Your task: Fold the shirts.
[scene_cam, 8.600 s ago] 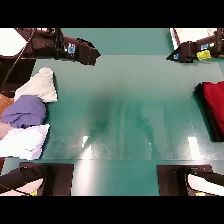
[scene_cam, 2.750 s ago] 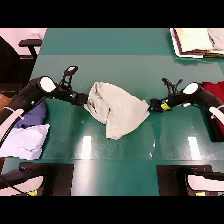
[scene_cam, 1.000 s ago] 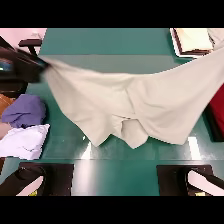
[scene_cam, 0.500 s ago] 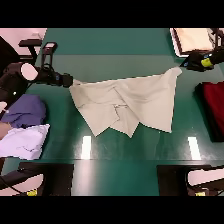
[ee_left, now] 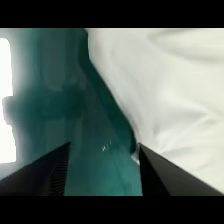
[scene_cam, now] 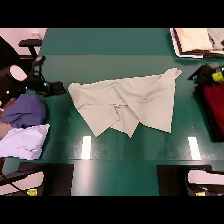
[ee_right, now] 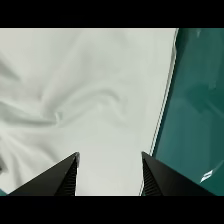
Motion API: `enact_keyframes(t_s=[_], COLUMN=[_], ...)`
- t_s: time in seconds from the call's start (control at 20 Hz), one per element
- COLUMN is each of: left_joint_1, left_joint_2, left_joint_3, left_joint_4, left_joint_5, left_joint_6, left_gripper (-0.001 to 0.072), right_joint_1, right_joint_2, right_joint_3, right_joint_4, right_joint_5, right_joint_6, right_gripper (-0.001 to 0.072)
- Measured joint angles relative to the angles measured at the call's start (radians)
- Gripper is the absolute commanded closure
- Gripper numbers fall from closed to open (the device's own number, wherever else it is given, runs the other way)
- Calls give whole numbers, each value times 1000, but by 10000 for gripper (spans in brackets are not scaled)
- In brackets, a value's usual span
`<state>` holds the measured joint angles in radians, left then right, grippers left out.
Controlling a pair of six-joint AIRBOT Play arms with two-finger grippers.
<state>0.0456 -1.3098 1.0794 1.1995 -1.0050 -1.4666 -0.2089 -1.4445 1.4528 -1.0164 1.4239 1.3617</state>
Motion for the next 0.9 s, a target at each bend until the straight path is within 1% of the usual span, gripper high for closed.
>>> enact_keyframes(t_s=[0.15,0.25,0.4,0.55,0.6,0.65,0.7,0.9], left_joint_1=[6,2,-42,-98,-109,-119,-124,-137], left_joint_2=[-1,-2,-6,-8,-8,-8,-9,0], left_joint_3=[-103,-162,-212,-234,-237,-240,-242,-224], left_joint_4=[-71,-149,-227,-253,-256,-259,-259,-259], left_joint_5=[26,67,119,175,188,197,199,178], left_joint_6=[41,104,191,227,229,229,229,221], left_gripper=[206,206,206,209,367,626,681,680], right_joint_1=[-10,-10,-10,-9,-9,-10,-16,-58], right_joint_2=[84,122,151,162,164,164,166,168], right_joint_3=[-153,-221,-270,-288,-291,-294,-296,-332], right_joint_4=[1,4,5,5,5,4,4,-14], right_joint_5=[-31,-46,-60,-60,-60,-59,-50,-1], right_joint_6=[-18,-27,-31,-34,-34,-35,-35,-33], right_gripper=[261,261,261,261,261,261,261,258])
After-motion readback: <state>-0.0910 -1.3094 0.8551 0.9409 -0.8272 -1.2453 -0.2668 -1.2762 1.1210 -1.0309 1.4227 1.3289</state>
